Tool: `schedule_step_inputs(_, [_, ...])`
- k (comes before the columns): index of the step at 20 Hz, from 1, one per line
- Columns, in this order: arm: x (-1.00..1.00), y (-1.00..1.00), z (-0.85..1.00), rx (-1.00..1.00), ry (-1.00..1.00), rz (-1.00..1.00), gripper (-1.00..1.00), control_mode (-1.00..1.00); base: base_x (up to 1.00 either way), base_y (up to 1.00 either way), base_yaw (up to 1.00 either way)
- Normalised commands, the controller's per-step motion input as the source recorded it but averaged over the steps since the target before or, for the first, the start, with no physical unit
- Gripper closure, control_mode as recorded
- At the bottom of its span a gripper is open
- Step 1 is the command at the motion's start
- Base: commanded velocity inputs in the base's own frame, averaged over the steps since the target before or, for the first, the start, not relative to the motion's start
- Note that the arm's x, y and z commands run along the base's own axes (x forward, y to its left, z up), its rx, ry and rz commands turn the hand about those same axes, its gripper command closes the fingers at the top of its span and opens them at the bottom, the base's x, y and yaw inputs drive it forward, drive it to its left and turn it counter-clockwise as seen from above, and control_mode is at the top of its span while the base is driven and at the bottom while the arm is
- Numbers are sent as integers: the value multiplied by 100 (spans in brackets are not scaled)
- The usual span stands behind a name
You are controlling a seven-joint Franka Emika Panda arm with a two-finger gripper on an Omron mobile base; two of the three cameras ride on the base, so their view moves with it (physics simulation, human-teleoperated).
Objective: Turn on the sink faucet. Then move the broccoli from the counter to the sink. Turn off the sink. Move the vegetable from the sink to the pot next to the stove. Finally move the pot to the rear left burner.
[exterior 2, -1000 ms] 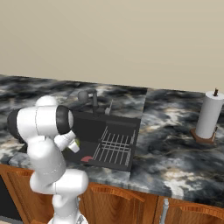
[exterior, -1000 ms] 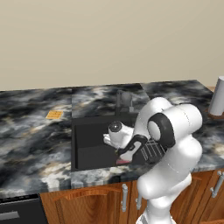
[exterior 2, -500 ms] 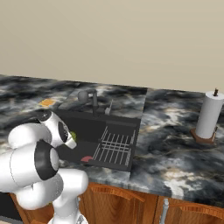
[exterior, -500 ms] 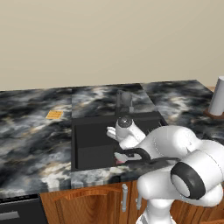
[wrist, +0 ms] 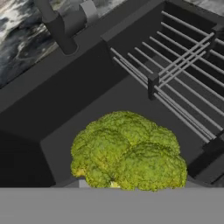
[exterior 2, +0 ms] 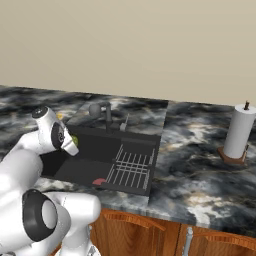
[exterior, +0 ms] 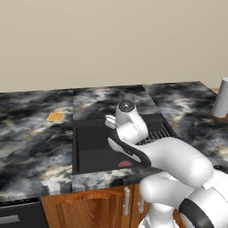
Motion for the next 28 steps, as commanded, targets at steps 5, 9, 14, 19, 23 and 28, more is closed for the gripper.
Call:
schedule_step_inputs(5, [-36, 9, 59, 0, 7, 0, 100, -100, 0, 0, 0])
schedule_step_inputs(9, [-52, 0, 36, 0, 6, 1, 100, -100, 0, 0, 0])
schedule_step_inputs(14, [-59, 0, 22, 0, 4, 4, 100, -100, 0, 0, 0])
schedule_step_inputs(19, [-61, -6, 10, 0, 0, 6, 100, -100, 0, 0, 0])
schedule_step_inputs(23, [-33, -6, 2, 0, 2, 6, 100, -100, 0, 0, 0])
schedule_step_inputs(28, [0, 0, 0, 0, 0, 0, 100, -100, 0, 0, 0])
